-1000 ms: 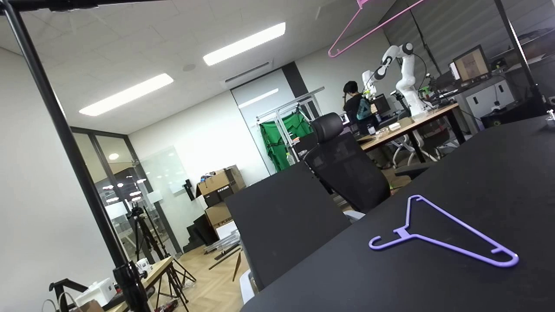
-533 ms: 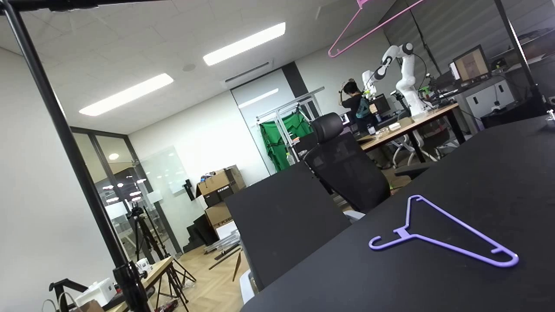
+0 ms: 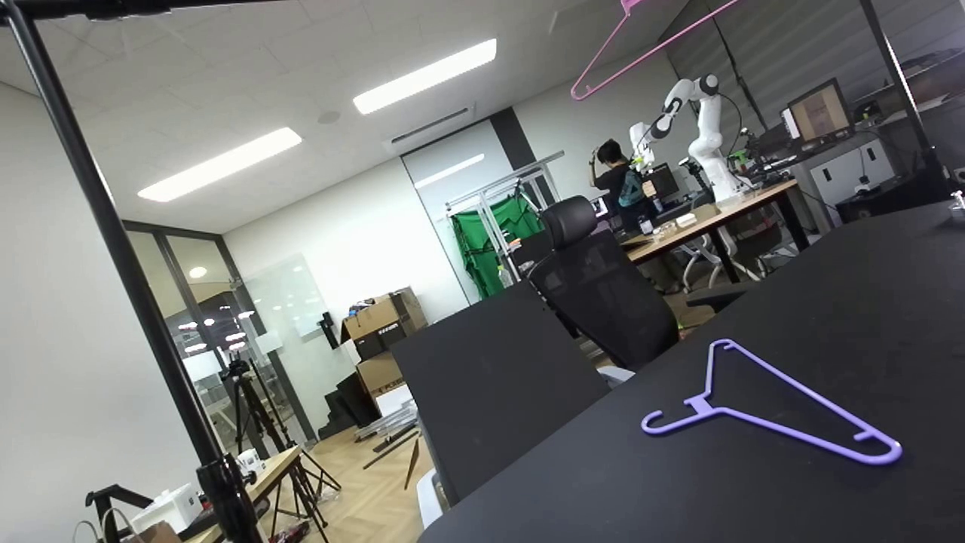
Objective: Unhang the pink coat hanger and put it on the table
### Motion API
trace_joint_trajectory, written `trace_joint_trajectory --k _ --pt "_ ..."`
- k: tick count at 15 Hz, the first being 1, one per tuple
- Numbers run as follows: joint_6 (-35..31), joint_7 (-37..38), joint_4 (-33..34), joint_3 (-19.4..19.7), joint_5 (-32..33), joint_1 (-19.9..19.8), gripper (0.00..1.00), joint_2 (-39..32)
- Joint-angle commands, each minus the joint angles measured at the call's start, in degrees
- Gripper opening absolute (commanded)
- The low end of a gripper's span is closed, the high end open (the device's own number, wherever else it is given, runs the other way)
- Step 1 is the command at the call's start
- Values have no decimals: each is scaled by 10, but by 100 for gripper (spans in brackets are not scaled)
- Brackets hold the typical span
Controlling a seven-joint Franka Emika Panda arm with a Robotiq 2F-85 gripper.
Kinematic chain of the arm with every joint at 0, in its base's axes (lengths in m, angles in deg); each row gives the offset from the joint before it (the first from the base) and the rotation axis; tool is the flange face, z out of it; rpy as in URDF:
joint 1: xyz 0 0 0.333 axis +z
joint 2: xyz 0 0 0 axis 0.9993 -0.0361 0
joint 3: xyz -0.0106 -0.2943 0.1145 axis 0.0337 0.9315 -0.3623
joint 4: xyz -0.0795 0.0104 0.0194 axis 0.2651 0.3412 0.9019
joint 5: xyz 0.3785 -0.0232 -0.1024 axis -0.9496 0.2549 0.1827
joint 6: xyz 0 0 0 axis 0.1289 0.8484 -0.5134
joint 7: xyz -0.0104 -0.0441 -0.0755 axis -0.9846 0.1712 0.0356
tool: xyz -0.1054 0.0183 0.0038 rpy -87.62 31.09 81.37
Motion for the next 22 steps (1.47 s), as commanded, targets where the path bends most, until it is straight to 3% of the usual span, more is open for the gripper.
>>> trace_joint_trajectory --k 1,4,7,18,19,22 --pt "-28 9 111 -34 -78 -34 100 -62" --pt "-100 -3 148 -35 -131 -30 100 -86" --pt "-119 3 178 -45 -166 -31 100 -109" --pt "-17 55 308 -76 -273 -51 100 -198" --pt "3 58 330 -102 -262 -70 100 -210" --pt "58 50 380 -122 -257 -91 100 -241"
